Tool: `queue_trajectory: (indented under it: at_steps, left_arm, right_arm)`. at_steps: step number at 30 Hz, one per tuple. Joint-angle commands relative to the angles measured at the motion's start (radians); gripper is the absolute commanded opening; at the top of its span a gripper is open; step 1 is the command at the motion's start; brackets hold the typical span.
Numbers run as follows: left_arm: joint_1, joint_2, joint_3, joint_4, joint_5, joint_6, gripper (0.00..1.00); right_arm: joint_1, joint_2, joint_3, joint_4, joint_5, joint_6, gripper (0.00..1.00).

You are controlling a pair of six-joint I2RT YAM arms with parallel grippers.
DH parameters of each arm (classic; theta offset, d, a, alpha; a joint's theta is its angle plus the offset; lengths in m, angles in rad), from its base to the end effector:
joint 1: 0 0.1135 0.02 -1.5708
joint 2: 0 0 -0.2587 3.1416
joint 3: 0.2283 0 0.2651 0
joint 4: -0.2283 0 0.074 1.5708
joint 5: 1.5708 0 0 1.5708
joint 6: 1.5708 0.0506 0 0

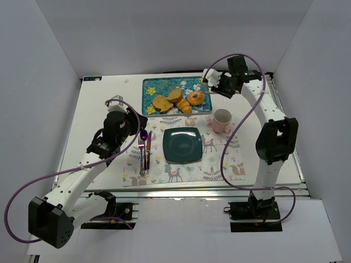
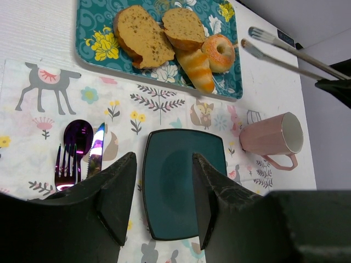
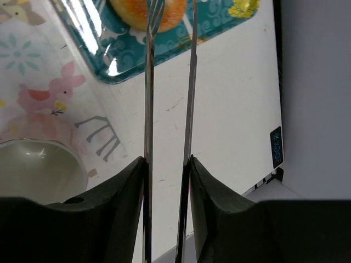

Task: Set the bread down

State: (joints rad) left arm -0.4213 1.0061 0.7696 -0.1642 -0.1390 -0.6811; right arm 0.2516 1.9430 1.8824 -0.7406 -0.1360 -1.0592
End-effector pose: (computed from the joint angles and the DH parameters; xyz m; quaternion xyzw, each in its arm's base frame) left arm 0.2410 -0.1003 0.2815 -0.1458 0.8197 -0.2392 0.4996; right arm 0.4456 0.1216 0.3096 -0.5838 0.7176 -0.0892 0.3691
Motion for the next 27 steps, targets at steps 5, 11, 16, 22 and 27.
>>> queue_trajectory:
  at_steps: [5, 11, 16, 22, 27]
  left_arm:
    - [-0.001, -0.011, -0.004, 0.011, -0.002, 0.0, 0.55]
    - [-0.001, -0.023, -0.01, 0.008, -0.008, 0.0, 0.55]
    - [-0.001, -0.038, -0.021, 0.002, -0.014, -0.003, 0.55]
    - [0.0, -0.044, -0.024, -0.001, -0.02, -0.003, 0.55]
    - [-0.001, -0.044, -0.027, 0.002, -0.02, -0.003, 0.55]
  right_arm:
    - [0.049, -0.047, 0.007, -0.054, 0.042, -0.268, 0.42]
    - [0.086, -0.039, -0.012, -0.06, 0.082, -0.357, 0.42]
    - [0.109, -0.024, -0.032, -0.046, 0.13, -0.4, 0.44]
    - [0.11, -0.003, -0.019, -0.04, 0.165, -0.409, 0.44]
    - [0.11, 0.008, -0.023, -0.049, 0.171, -0.421, 0.45]
